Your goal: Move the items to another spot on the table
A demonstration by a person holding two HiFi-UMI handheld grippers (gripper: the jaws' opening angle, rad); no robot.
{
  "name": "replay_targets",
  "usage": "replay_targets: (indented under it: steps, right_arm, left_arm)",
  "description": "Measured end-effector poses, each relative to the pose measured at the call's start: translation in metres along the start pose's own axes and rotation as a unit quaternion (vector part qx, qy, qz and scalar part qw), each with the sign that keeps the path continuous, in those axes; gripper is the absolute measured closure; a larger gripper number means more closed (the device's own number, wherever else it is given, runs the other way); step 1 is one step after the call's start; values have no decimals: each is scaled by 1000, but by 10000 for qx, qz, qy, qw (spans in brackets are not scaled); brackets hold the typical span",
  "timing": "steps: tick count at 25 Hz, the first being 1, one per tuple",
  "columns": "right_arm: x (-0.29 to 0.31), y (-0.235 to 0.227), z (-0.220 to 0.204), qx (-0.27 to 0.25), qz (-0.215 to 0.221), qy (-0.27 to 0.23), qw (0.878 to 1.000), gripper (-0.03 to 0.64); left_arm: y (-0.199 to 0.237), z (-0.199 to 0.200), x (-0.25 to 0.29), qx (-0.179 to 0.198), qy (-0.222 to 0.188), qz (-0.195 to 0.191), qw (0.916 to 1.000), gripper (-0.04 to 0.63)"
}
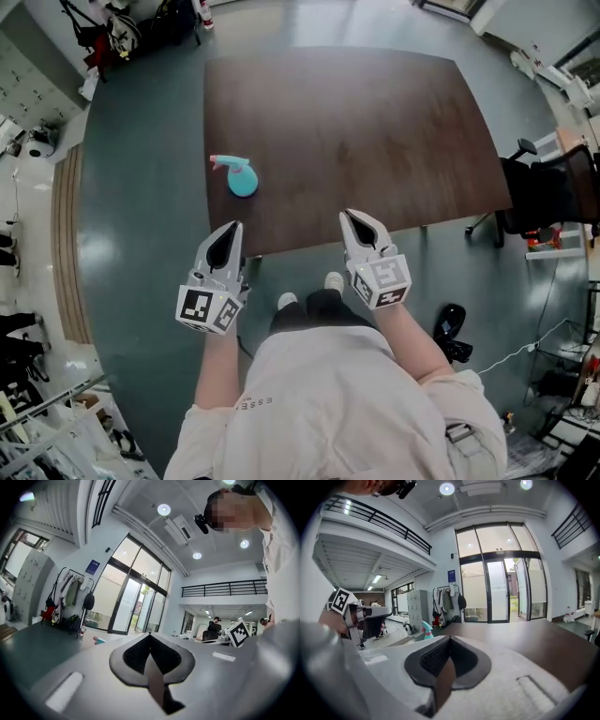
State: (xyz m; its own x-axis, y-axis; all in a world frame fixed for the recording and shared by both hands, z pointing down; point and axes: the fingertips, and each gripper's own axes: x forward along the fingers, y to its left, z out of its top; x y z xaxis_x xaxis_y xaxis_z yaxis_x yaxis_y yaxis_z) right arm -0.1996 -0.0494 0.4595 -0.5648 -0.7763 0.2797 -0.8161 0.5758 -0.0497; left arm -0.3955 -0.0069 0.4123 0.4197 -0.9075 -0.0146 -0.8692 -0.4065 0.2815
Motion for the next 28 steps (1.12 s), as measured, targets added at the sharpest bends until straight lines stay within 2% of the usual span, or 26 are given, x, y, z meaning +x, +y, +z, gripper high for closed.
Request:
replay_targets:
  steps: [6,12,19,24,28]
  right_arm:
    - [-63,-55,0,76,-315,-223,9992,624]
    - [-125,-111,-29,57,-9,-130,9999,626]
    - [-199,-202,-73,118,91,89,9998,624]
    - [-247,-233,-90,68,222,176,9996,624]
    - [-278,-239,-90,66,307,100,9995,626]
  left_arm:
    - [-76,1,23,176,-23,-164,9997,578]
    - [-171,-37,41,204,-80,20,9998,578]
    - [-277,-89,52,157,-195,348,9991,578]
    - [-337,-110,49,165,-197,486,9985,578]
    - [-364,-113,45,185,-184,588,9979,578]
